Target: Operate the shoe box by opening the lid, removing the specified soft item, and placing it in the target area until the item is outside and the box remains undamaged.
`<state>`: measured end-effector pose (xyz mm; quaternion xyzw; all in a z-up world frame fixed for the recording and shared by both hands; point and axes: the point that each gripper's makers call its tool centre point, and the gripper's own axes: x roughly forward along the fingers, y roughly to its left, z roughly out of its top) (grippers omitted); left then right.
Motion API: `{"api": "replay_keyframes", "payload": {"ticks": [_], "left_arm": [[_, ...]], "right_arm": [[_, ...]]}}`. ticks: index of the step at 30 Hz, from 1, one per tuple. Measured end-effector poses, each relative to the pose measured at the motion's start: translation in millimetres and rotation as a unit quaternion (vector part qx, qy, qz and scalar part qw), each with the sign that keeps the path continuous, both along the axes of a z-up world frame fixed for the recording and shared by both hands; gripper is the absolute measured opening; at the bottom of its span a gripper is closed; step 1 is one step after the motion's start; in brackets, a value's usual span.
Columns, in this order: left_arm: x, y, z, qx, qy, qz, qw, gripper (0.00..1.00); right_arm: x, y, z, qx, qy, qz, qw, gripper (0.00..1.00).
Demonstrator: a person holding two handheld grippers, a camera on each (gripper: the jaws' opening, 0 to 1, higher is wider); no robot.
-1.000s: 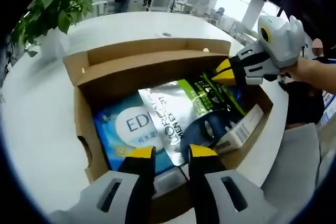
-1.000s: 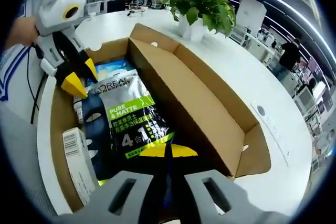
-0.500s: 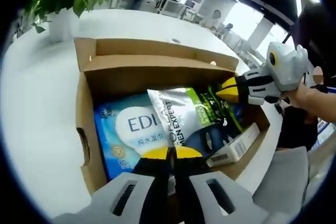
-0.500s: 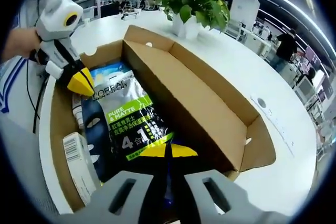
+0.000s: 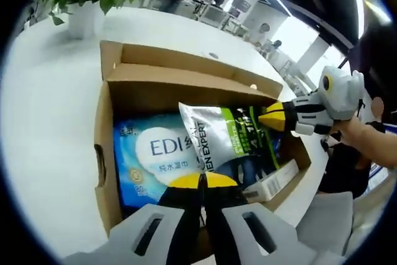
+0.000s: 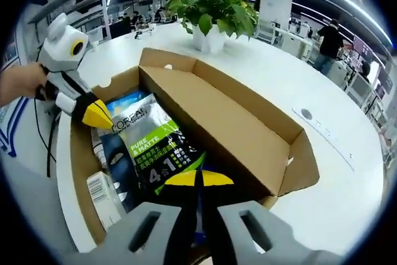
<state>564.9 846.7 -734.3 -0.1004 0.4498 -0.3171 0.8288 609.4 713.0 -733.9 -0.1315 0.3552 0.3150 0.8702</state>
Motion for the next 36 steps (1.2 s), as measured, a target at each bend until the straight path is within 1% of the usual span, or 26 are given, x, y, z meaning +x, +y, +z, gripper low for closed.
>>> {"api": "replay_keyframes", "payload": {"ticks": [7, 18, 29, 36], "left_arm": [[0.1, -2.0, 8.3, -0.004, -0.013, 0.004, 0.9999, 0.0], [0.3, -4.2, 24.5, -0.014, -0.033, 0.008, 0.9993, 0.0], [3.4, -12.1, 48.2, -0.025, -0.061, 0.011, 0.9978, 0.0], [4.7, -22.9, 64.5, -0.029, -0.079, 0.002, 0.9965, 0.0]], "right_arm": [[-1.9, -1.4, 10.3, 0.015, -0.003, -0.01, 0.9998, 0.0], [0.1, -2.9, 31.1, 0.028, -0.021, -0.018, 0.9992, 0.0], [3.1, -9.2, 60.2, 0.032, -0.046, -0.021, 0.9982, 0.0], [3.6, -18.9, 75.2, 0.03, -0.06, -0.025, 0.9974, 0.0]]}}
